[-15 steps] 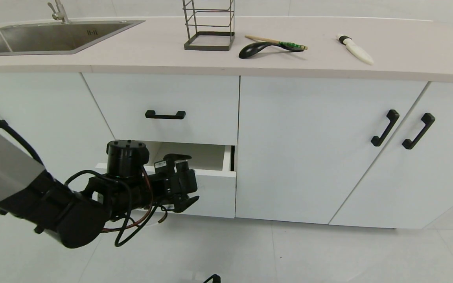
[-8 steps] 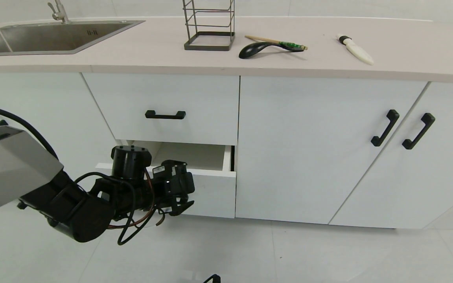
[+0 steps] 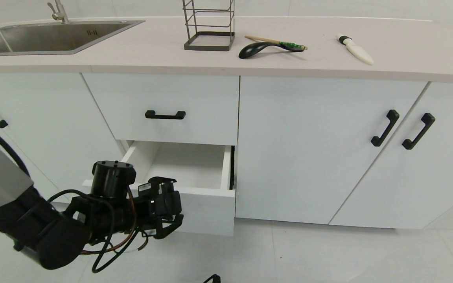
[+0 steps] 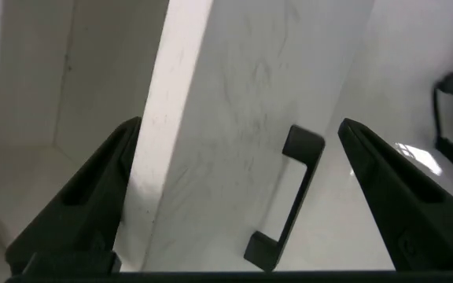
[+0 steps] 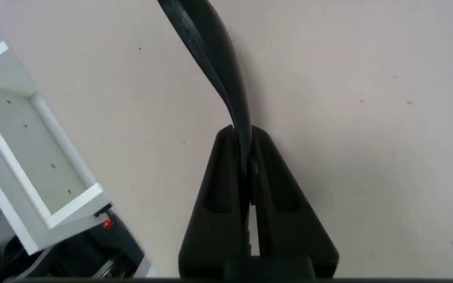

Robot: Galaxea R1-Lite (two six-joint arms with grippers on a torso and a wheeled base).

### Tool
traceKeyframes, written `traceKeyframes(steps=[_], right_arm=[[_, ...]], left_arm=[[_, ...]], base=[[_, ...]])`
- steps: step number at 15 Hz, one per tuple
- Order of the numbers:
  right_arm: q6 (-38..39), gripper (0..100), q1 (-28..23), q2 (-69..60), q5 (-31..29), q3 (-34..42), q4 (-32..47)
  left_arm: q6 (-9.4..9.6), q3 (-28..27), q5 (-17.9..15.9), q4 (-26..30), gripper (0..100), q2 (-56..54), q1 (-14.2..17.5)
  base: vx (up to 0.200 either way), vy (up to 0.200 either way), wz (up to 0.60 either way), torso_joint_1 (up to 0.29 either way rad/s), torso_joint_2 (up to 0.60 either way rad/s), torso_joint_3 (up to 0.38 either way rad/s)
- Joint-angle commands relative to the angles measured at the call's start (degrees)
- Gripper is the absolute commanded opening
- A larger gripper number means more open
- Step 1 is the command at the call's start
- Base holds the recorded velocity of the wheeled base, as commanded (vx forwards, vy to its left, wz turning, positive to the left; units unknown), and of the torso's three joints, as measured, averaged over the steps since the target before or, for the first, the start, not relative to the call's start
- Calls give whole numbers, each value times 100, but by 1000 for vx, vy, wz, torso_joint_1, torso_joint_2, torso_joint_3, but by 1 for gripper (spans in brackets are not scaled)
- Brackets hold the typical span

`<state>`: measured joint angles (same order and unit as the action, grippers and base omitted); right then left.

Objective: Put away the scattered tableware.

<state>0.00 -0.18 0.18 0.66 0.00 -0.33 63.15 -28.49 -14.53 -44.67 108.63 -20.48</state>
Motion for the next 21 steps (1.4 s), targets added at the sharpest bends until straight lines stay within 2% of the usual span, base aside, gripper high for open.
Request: traceKeyframes(steps=[1, 4, 7, 16, 17, 21], right_arm=[[0, 0, 1, 8, 4, 0, -2], [0, 0, 1, 8, 4, 0, -2], [0, 0, 1, 8, 4, 0, -2], [0, 0, 1, 8, 4, 0, -2], [0, 0, 1, 8, 4, 0, -2], [0, 0, 1, 8, 4, 0, -2]], left_arm=[[-4, 1003, -23, 63, 100, -1098, -79], [-4, 2119, -23, 186, 100, -2100, -281], [-13, 2418, -41, 186, 100, -2443, -316], [-22, 2322, -23, 134, 100, -2285, -343], [-101, 2146, -15, 125, 100, -2188, -316], [-118, 2049, -6, 107, 100, -2092, -307]], base=[[0, 0, 0, 0, 0, 0], [0, 0, 0, 0, 0, 0], [0, 0, 0, 0, 0, 0], [0, 0, 0, 0, 0, 0], [0, 0, 0, 0, 0, 0], [0, 0, 0, 0, 0, 0]])
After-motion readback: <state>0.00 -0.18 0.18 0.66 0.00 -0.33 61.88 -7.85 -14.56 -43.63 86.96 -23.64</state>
